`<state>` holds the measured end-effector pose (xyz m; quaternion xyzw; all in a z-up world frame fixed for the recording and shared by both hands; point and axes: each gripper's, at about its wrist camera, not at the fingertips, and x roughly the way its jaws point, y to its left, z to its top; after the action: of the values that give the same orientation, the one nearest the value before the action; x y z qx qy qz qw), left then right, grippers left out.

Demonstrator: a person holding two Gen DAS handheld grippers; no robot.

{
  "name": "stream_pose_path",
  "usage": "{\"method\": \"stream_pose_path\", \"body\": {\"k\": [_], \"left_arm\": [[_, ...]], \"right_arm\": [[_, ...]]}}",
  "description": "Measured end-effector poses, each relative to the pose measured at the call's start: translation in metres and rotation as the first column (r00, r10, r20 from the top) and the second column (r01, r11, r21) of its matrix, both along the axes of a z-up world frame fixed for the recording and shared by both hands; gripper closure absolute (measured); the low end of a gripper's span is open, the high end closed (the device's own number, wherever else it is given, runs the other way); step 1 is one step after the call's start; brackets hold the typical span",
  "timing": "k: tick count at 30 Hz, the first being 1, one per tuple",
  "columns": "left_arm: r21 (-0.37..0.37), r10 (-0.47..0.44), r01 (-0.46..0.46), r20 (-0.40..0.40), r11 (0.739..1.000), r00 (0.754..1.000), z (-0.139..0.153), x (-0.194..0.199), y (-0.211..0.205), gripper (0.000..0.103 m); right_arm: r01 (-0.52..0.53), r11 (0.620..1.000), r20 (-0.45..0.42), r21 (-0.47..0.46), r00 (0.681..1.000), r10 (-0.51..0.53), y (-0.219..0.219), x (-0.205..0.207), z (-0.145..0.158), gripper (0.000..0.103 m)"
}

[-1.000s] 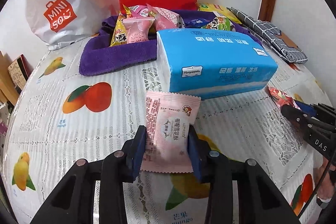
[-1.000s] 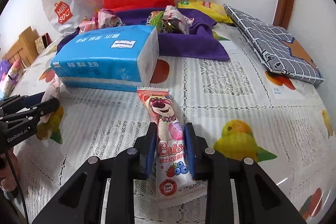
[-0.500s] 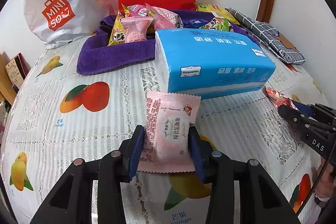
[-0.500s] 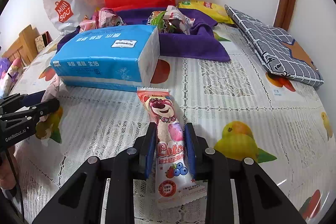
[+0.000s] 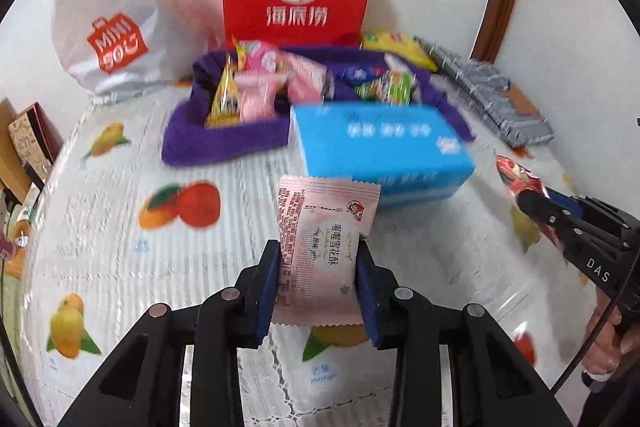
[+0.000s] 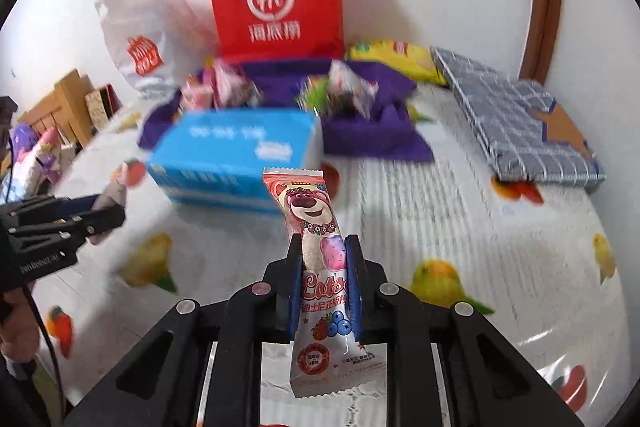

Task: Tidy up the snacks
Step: 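Carry the candy stick with the right tool while the left tool carries the biscuit packet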

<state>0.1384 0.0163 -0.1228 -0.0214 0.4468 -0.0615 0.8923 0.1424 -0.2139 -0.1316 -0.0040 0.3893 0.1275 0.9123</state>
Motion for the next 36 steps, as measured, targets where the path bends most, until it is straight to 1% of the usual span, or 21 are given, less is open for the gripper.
{"method": "stream_pose_path", "body": {"k": [5, 8, 13, 20, 22, 31, 34, 36], "left_arm": [[0.025, 0.026, -0.027, 0.044, 0.999, 0.999, 0.037, 0.023, 0.002, 0.069], [0.015, 0.042, -0.043, 0.059, 0.999, 0.997, 0.056, 0.045, 0.006, 0.069], [0.013, 0.075, -0.076, 0.08, 0.997, 0.994, 0.076, 0.087, 0.012, 0.069], [0.002, 0.103, -0.104, 0.074, 0.995, 0.992, 0.087, 0.137, 0.021, 0.069], [-0.014, 0.107, -0.106, 0.072, 0.994, 0.992, 0.089, 0.151, 0.024, 0.069], [-0.038, 0.125, -0.123, 0.071, 0.992, 0.99, 0.095, 0.204, 0.024, 0.069], [-0.019, 0.129, -0.128, 0.086, 0.992, 0.988, 0.089, 0.215, 0.02, 0.069], [-0.001, 0.134, -0.135, 0.081, 0.991, 0.988, 0.078, 0.221, 0.019, 0.069]], "right_arm": [[-0.013, 1.0, 0.045, 0.006, 0.999, 0.012, 0.014, 0.025, 0.037, 0.084], [-0.023, 1.0, 0.078, 0.004, 0.997, 0.023, 0.025, 0.048, 0.059, 0.084], [-0.032, 0.999, 0.084, 0.025, 0.996, 0.03, 0.039, 0.089, 0.078, 0.084], [-0.02, 0.999, 0.076, 0.042, 0.997, 0.016, 0.046, 0.145, 0.085, 0.084], [-0.015, 0.999, 0.077, 0.053, 0.997, 0.01, 0.047, 0.16, 0.087, 0.084], [-0.016, 0.996, 0.096, 0.085, 0.995, 0.008, 0.055, 0.206, 0.094, 0.084], [-0.008, 0.995, 0.084, 0.099, 0.996, -0.001, 0.051, 0.217, 0.086, 0.084], [-0.002, 0.994, 0.07, 0.11, 0.998, -0.005, 0.048, 0.223, 0.077, 0.084]]}}
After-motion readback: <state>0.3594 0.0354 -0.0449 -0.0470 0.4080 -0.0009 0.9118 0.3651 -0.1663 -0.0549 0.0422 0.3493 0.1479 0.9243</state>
